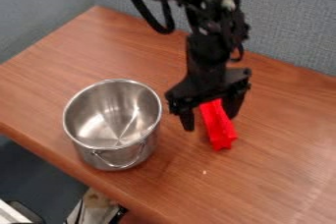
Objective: Move the red object from the metal pot to the table
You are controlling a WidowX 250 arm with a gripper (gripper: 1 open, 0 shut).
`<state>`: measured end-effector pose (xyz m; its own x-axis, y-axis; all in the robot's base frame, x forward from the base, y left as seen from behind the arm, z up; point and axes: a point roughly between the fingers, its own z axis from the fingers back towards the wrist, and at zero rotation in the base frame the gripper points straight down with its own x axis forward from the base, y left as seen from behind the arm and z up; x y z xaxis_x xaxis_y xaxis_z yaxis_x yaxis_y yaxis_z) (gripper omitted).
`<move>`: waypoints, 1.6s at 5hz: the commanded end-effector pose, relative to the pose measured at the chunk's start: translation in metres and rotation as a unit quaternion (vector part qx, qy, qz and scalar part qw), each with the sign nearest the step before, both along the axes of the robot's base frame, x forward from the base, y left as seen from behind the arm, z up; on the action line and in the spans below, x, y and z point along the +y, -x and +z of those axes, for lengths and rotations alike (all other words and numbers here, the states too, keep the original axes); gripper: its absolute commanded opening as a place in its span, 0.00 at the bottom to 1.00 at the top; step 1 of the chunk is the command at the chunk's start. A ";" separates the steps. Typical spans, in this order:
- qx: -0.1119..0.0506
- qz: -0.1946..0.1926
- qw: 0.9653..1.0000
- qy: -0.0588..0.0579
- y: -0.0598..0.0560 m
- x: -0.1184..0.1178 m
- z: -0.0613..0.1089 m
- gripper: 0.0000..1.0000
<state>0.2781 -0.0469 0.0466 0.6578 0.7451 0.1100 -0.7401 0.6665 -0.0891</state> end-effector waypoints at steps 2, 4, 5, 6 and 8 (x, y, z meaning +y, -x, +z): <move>0.002 -0.035 0.999 -0.017 -0.005 -0.008 0.022 1.00; 0.001 -0.058 0.998 0.009 -0.029 -0.043 0.021 1.00; 0.011 0.039 0.999 0.002 -0.043 -0.045 0.033 1.00; 0.018 0.132 0.991 -0.002 -0.054 -0.037 0.054 1.00; 0.021 0.187 0.982 -0.012 -0.052 -0.008 0.054 1.00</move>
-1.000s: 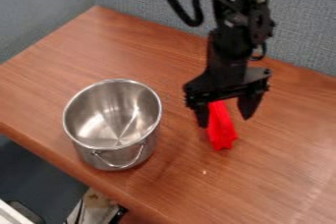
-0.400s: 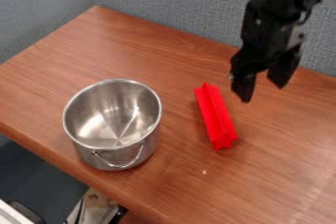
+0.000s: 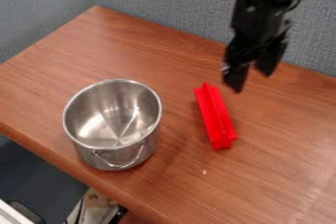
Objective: Move the red object from the metal pot to the table
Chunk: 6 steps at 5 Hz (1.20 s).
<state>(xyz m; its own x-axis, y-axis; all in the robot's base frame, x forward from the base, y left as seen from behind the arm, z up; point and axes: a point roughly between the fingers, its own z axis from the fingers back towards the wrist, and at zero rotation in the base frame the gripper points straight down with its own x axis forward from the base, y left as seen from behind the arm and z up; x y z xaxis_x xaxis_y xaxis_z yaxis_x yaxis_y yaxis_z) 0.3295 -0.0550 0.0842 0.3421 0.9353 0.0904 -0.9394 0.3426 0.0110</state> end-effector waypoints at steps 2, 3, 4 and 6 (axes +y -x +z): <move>-0.047 -0.059 0.997 0.003 0.016 0.018 0.016 1.00; -0.056 -0.061 0.997 -0.003 0.030 0.014 0.016 1.00; -0.059 -0.090 0.994 -0.026 0.034 0.001 0.011 1.00; -0.073 -0.206 0.974 -0.058 0.047 -0.039 0.005 1.00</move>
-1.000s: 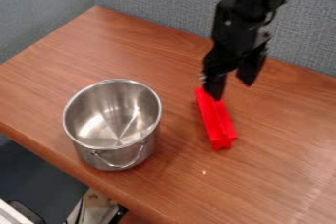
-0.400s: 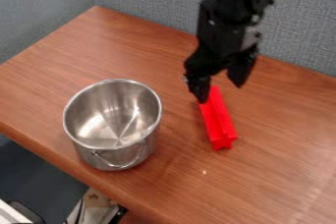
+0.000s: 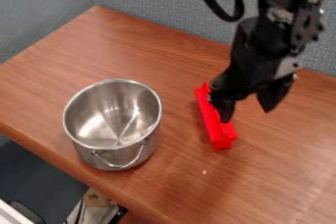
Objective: Move the red object from the metal pot to the table
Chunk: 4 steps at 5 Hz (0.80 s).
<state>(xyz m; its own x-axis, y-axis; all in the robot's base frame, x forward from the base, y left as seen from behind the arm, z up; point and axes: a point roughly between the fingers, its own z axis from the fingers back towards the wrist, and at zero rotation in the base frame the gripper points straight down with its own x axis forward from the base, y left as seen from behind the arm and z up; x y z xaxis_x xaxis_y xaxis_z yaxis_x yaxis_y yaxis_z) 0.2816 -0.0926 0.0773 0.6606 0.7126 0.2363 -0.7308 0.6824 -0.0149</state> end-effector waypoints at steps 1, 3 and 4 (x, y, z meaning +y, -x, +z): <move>-0.004 0.026 1.000 0.004 -0.008 -0.009 0.016 1.00; 0.026 0.078 0.997 -0.006 -0.006 -0.030 0.005 1.00; 0.045 0.064 0.997 0.000 -0.002 -0.020 0.024 1.00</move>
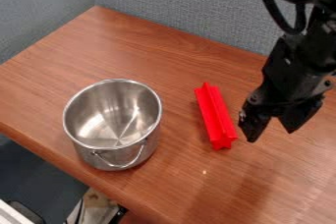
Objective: Move the red object from the metal pot to the table
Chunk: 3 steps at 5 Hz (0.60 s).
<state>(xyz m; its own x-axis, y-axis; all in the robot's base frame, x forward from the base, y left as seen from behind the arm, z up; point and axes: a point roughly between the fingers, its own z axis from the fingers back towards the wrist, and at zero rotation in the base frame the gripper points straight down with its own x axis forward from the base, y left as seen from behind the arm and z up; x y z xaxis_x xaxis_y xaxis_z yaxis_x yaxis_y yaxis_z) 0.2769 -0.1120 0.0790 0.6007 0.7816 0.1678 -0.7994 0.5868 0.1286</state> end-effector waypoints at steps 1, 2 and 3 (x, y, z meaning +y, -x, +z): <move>-0.042 -0.027 0.999 0.009 -0.003 -0.010 0.037 1.00; -0.052 -0.072 0.996 0.005 0.000 -0.014 0.058 1.00; -0.053 -0.120 0.991 -0.001 0.005 0.025 0.081 1.00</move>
<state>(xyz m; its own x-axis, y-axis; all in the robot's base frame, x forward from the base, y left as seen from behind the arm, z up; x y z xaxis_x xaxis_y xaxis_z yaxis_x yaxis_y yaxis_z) 0.2727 -0.0894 0.1511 0.7483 0.6258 0.2200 -0.6526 0.7540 0.0746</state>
